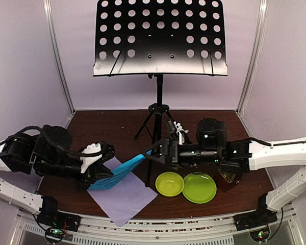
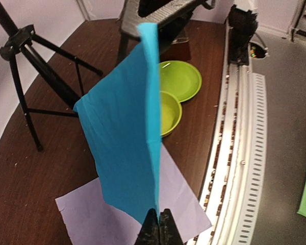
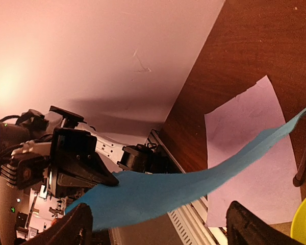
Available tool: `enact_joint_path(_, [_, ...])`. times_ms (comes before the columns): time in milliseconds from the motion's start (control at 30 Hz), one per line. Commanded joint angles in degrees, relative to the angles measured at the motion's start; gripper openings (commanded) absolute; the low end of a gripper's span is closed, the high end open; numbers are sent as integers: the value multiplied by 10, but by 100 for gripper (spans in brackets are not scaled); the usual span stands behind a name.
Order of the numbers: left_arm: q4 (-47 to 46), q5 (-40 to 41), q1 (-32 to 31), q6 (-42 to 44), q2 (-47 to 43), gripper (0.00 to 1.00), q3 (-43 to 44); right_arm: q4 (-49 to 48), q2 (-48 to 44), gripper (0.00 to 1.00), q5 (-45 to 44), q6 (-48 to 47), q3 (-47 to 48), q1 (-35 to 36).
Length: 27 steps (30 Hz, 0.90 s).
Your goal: Set up the instrument practice props
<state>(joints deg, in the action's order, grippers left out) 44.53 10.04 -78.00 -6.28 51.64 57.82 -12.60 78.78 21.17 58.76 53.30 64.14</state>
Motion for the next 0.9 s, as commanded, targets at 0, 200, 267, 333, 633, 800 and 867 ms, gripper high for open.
enact_joint_path(0, [1, -119, -1, -5, -27, 0, 38, 46, -111, 95, -30, -188, -32, -3])
enact_joint_path(200, [33, -202, -1, -7, -13, 0, 84, 38, -220, 100, -6, -369, -82, -2])
enact_joint_path(267, [35, -230, -1, -2, -8, 0, 98, 56, -230, 100, 14, -413, -76, -2])
enact_joint_path(333, [35, -257, -1, 4, -4, 0, 112, 88, -223, 99, 33, -455, -58, 3])
enact_joint_path(633, [37, -337, -1, 10, 19, 0, 157, 171, -152, 96, 81, -555, 25, 55])
enact_joint_path(800, [36, -345, -1, 10, 22, 0, 168, 162, -139, 95, 95, -558, 34, 74])
enact_joint_path(867, [36, -343, -1, 11, 23, 0, 171, 156, -140, 94, 99, -555, 33, 78])
